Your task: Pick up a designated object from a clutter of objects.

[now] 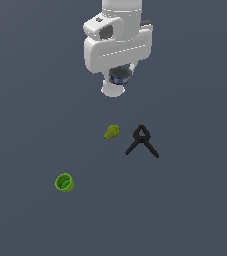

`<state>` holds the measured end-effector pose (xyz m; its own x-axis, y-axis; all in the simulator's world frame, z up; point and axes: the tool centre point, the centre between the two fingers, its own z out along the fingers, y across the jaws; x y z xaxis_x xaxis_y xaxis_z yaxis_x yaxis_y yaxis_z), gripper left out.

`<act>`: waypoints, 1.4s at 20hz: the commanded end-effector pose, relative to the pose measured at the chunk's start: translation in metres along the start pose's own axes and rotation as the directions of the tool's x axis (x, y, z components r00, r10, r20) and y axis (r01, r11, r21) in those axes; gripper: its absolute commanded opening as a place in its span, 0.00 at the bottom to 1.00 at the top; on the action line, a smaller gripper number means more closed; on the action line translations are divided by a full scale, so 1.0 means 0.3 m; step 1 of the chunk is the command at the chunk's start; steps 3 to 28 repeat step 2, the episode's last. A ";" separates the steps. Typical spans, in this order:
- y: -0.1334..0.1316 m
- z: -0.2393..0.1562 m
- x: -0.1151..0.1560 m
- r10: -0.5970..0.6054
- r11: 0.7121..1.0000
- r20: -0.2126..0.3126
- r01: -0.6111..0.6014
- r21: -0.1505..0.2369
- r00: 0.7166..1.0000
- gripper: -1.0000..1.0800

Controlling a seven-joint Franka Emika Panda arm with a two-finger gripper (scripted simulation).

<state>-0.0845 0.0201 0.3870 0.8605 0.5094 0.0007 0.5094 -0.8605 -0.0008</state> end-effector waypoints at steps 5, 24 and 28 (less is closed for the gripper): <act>0.004 -0.013 -0.007 0.000 1.000 0.000 0.000 0.000 1.000 0.00; 0.004 -0.013 -0.007 0.000 1.000 0.000 0.000 0.000 1.000 0.00; 0.004 -0.013 -0.007 0.000 1.000 0.000 0.000 0.000 1.000 0.00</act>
